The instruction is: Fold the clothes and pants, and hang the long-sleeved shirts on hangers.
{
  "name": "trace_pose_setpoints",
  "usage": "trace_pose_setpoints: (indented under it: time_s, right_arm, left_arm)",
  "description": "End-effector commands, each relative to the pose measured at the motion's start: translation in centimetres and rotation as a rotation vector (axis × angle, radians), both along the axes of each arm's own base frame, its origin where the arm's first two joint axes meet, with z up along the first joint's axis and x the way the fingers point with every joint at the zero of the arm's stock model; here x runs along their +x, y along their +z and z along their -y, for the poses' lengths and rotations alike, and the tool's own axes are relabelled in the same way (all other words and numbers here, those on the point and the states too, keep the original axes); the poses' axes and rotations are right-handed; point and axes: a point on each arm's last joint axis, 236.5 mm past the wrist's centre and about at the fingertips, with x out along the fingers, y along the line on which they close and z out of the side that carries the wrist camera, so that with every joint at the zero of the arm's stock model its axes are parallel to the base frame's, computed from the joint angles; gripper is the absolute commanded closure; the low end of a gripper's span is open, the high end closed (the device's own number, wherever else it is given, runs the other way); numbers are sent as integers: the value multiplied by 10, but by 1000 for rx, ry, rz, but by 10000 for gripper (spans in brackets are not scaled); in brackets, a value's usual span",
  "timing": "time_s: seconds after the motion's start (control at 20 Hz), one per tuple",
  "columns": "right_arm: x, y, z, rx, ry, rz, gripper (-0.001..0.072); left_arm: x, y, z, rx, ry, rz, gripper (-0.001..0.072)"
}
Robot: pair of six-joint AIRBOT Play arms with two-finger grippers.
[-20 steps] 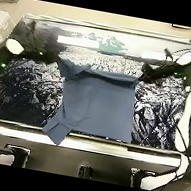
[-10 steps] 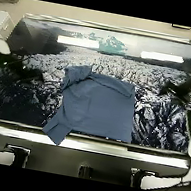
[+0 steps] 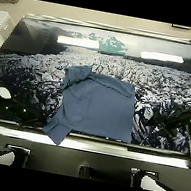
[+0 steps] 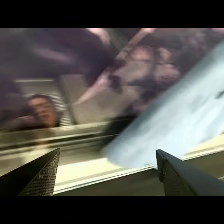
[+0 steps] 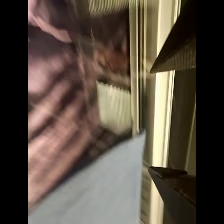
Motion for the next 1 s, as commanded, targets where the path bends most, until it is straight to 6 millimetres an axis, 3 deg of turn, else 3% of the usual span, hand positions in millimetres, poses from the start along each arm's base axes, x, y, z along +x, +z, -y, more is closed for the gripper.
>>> trace_pose_setpoints:
  time_s: [0.0,0.15,0.2,0.25,0.45,0.65,0.8,0.85,0.95]
  right_arm:
    - [-16,-10,-26,98,-27,-20,58]
    - [-18,-10,-27,104,-23,-26,57]
    - [-21,-11,-30,109,-17,-36,51]
    - [-27,-14,-34,107,4,-51,35]
    - [-45,-38,-65,95,109,-67,10]
    - [-53,-54,-92,108,122,-61,12]
    - [-46,-61,-101,86,82,-52,22]
    - [-39,-65,-101,64,54,-35,73]
    - [-26,-69,-104,39,-5,-6,377]
  left_arm:
    - [0,-6,26,-90,52,50,-5]
    - [1,-9,39,-91,13,64,-1]
    - [-1,-11,43,-87,-11,63,17]
    - [-4,-13,47,-86,-33,58,80]
    - [-17,-11,57,-99,-90,29,675]
    - [-18,-8,58,-107,-104,29,688]
    - [-18,-8,58,-107,-104,29,689]
    - [-18,-8,58,-107,-104,29,688]
    - [-19,-8,58,-108,-104,27,688]
